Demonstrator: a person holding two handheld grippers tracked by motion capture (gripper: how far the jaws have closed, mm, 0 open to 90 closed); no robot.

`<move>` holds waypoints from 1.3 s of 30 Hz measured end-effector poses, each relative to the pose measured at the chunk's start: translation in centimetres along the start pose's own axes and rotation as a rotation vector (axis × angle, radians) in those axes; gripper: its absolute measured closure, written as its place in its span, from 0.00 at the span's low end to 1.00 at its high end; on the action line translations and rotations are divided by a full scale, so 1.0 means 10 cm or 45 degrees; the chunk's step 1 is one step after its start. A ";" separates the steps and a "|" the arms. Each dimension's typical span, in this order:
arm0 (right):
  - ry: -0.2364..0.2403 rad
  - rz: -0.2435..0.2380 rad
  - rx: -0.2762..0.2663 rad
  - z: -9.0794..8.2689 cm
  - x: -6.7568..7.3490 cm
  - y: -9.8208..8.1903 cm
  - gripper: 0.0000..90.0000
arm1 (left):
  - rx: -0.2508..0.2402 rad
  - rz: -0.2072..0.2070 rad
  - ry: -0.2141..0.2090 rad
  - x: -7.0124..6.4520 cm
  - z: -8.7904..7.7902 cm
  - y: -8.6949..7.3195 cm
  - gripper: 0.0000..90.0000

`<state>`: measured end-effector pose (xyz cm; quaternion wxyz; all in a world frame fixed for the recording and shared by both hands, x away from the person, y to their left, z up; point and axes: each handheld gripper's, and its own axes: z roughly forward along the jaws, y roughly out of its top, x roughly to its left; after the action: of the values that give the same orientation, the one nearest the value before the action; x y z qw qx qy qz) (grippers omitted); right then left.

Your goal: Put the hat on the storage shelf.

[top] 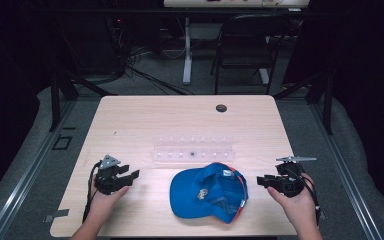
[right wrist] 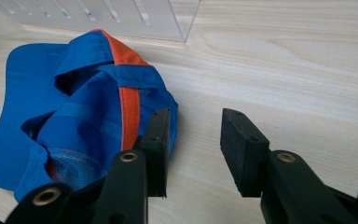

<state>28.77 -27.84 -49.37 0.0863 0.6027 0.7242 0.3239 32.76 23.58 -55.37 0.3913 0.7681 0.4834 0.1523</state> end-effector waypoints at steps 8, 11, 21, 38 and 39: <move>0.105 -0.006 0.035 0.04 0.04 0.02 0.75 | 0.017 0.003 0.000 0.00 0.01 0.00 0.55; 0.142 0.009 0.054 0.05 0.04 0.02 0.75 | 0.018 0.010 -0.002 0.00 0.02 0.00 0.55; 0.303 0.072 0.097 0.08 0.00 0.03 0.69 | 0.018 0.015 0.000 0.00 0.03 0.00 0.55; 0.428 0.112 0.158 0.38 -0.04 -0.03 0.65 | 0.022 -0.001 0.008 0.02 0.05 0.00 0.55; 0.428 0.118 0.170 0.42 -0.03 -0.03 0.65 | 0.028 -0.001 0.002 0.03 0.04 0.00 0.55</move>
<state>30.73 -26.62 -52.87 -0.0911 0.5772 0.7198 0.3748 33.16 23.62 -55.71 0.3825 0.7720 0.4858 0.1474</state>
